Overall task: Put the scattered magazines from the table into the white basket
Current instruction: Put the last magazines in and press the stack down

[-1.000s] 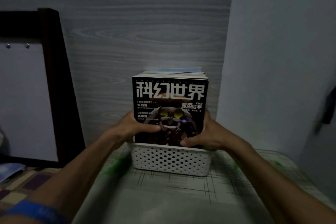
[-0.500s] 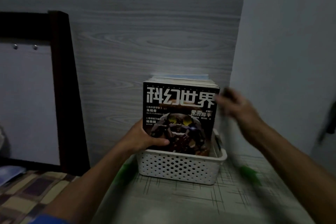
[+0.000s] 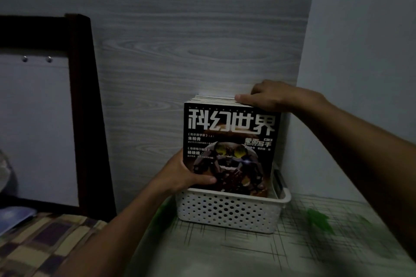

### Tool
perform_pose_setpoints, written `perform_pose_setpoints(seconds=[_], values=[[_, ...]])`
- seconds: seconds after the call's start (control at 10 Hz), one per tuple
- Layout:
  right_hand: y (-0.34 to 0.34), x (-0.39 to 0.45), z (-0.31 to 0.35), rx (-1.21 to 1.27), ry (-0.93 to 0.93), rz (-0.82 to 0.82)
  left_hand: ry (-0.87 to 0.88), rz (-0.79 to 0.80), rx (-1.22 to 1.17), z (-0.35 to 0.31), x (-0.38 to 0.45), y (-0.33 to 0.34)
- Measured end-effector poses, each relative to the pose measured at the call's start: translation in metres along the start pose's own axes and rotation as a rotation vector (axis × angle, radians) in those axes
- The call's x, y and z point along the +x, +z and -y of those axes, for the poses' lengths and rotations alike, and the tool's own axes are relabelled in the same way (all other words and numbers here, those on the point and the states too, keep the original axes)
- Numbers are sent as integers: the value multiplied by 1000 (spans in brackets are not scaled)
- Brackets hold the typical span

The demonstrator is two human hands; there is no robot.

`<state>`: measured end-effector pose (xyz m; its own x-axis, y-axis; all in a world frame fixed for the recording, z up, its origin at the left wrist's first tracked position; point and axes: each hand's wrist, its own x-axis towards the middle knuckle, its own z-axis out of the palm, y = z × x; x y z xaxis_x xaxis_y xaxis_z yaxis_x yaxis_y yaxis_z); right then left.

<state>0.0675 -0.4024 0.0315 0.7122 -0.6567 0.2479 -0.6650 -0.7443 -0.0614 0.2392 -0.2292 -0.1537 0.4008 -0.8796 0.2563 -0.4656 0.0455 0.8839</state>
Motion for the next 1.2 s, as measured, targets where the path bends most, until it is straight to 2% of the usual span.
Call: perform_pose_setpoints(seconds=[0.1,0.3,0.4,0.5,0.6,0.7,0.8,1.0,1.1,1.2], values=[[1,-2,2,-24,-21,-36,-8,11,25,0,-1,0],[16,-9,18,32,-23,-125,-67,186,69,-30,9,-6],[11,-17,18,248,-40,-90,-53,160,39,-26,4,-5],[22,-52,2,948,-71,-317,-27,108,5,-14,-2,-6],[73,-109,-16,1202,-54,-393,-39,95,25,-10,-7,-2],[125,-128,-18,931,-57,-11,-66,86,29,-5,-6,0],[146,-120,-18,735,39,-41,-77,65,53,-5,-4,0],[156,-118,-18,725,97,-88,-117,21,63,-2,-6,3],[156,-119,-15,700,126,-104,-156,-139,88,-2,-11,7],[147,-131,-6,443,189,-260,-209,-281,191,-11,-29,12]])
